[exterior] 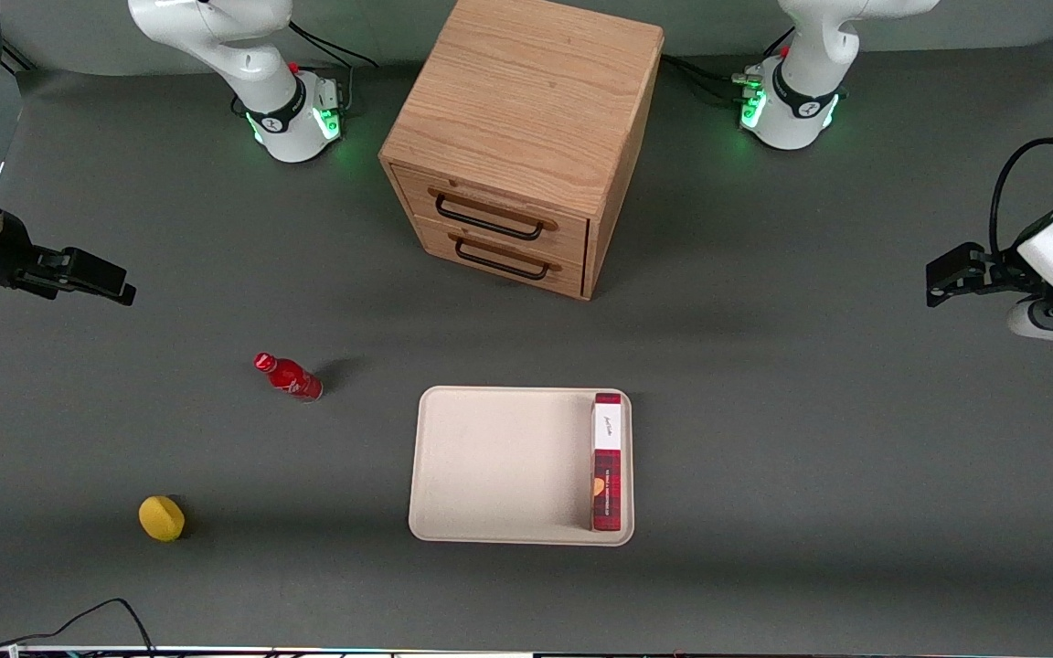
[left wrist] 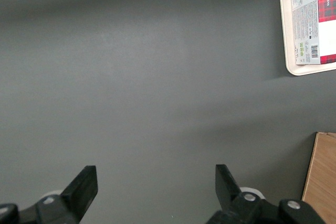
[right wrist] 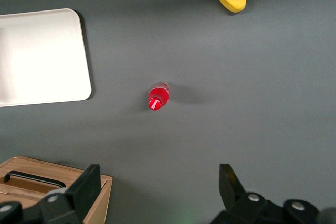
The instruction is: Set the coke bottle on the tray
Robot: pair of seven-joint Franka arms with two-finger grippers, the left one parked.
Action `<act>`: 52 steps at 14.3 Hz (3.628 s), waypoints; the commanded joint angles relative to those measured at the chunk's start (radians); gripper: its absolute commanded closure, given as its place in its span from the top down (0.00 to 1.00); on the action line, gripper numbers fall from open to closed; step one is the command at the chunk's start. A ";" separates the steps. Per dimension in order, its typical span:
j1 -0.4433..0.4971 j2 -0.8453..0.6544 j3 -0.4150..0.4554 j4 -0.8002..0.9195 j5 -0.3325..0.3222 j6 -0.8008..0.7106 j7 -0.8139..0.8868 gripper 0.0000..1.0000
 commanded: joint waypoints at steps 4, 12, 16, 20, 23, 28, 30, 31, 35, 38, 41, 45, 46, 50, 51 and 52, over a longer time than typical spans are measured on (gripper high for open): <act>0.006 -0.008 0.010 0.006 -0.031 -0.023 -0.043 1.00; 0.014 -0.018 0.050 -0.176 -0.031 0.087 -0.171 0.99; 0.017 -0.032 0.067 -0.361 -0.045 0.262 -0.191 1.00; 0.009 -0.037 0.071 -0.522 -0.048 0.435 -0.188 0.99; 0.011 -0.034 0.071 -0.587 -0.050 0.526 -0.183 0.99; 0.012 -0.046 0.079 -0.731 -0.050 0.690 -0.168 0.97; 0.012 -0.043 0.083 -0.780 -0.050 0.765 -0.157 0.96; 0.012 -0.040 0.085 -0.805 -0.050 0.803 -0.157 0.96; 0.012 -0.032 0.085 -0.840 -0.051 0.859 -0.158 0.95; 0.008 -0.043 0.085 -0.859 -0.053 0.862 -0.158 0.89; 0.005 -0.046 0.085 -0.865 -0.057 0.868 -0.160 0.69; 0.002 -0.049 0.083 -0.864 -0.057 0.867 -0.160 0.20; 0.002 -0.049 0.083 -0.862 -0.057 0.865 -0.162 0.13; 0.000 -0.052 0.083 -0.859 -0.057 0.859 -0.162 0.00; 0.000 -0.052 0.083 -0.859 -0.057 0.859 -0.160 0.00; 0.000 -0.054 0.083 -0.859 -0.057 0.859 -0.160 0.00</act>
